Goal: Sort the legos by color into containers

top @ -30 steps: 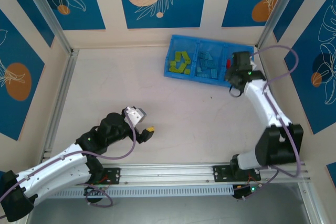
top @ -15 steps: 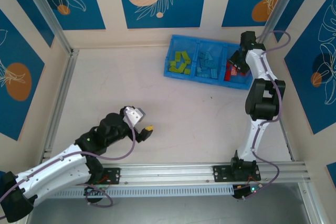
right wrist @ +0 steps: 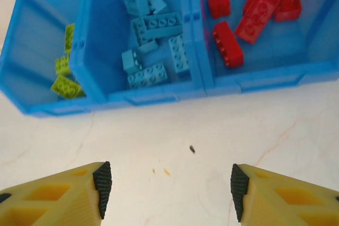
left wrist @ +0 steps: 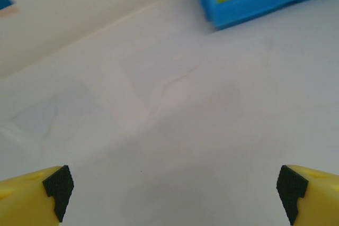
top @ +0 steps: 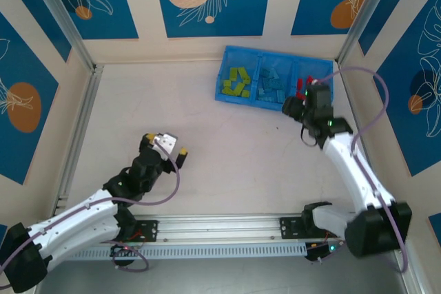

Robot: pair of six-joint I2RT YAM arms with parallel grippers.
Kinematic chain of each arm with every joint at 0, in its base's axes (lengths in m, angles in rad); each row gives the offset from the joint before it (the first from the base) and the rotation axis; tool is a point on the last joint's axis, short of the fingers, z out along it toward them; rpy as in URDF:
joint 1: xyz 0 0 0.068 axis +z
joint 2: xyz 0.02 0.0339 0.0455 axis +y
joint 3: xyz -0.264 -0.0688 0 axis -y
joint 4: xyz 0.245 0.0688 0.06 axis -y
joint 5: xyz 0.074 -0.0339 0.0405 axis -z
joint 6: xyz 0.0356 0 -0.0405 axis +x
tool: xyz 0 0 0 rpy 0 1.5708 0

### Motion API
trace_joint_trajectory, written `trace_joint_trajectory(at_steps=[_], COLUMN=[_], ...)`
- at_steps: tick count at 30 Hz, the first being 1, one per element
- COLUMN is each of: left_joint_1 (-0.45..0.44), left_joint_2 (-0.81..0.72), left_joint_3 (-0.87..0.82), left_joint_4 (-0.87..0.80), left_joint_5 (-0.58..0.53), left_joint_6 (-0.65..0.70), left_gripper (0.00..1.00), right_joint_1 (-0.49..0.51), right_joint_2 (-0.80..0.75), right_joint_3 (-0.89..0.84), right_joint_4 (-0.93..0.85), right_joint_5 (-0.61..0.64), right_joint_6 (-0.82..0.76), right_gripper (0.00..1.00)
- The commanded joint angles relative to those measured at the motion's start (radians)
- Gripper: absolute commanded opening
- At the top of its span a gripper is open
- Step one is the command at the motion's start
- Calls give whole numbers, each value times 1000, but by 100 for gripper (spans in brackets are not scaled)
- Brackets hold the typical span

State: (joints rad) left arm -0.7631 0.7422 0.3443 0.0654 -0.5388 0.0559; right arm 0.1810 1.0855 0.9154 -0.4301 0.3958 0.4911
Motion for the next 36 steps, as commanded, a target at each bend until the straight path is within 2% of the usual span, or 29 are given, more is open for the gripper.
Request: trace_joint_trajectory(at_steps=[1,4,5,8,9,12,14,16,17,18,19,20,21,36], left_joint_1=[94,192,228,370,416,520,551,623,659,683,691,693,691,691], left_joint_2=[46,126,153,274,329,508,638,780,767,748,766,791,800,793], left_joint_3=[-35,-24,-23,-24,-15,41,70,81,98,89,67,48,44,44], left_joint_4=[189,266,292,421,461,553,634,754,675,668,727,785,800,788], left_joint_5=[-95,-80,-68,72,120,212,216,288,344,384,406,429,438,439], left_joint_6=[49,86,88,47,35,16,57,12,-24,-41,-44,-35,-26,-27], left_gripper=[100,100,100,100,100,100,100,100,100,100,100,100,100,100], right_joint_1=[26,-2,-17,-116,-143,-165,-179,-210,-195,-167,-174,-185,-177,-158], right_joint_2=[-86,-91,-70,72,108,196,255,403,459,453,430,447,435,432], right_joint_3=[-290,-488,-522,-568,-526,-525,-523,-529,-524,-515,-504,-514,-516,-519], right_joint_4=[383,665,708,866,806,995,1100,1277,1320,1277,1229,1286,1263,1272], right_joint_5=[213,158,139,48,30,-55,-118,-230,-310,-281,-280,-295,-259,-213], right_joint_6=[-175,-308,-321,-292,-274,-309,-322,-316,-362,-393,-385,-375,-376,-382], right_gripper=[71,80,83,84,82,82,84,90,100,99,99,99,99,99])
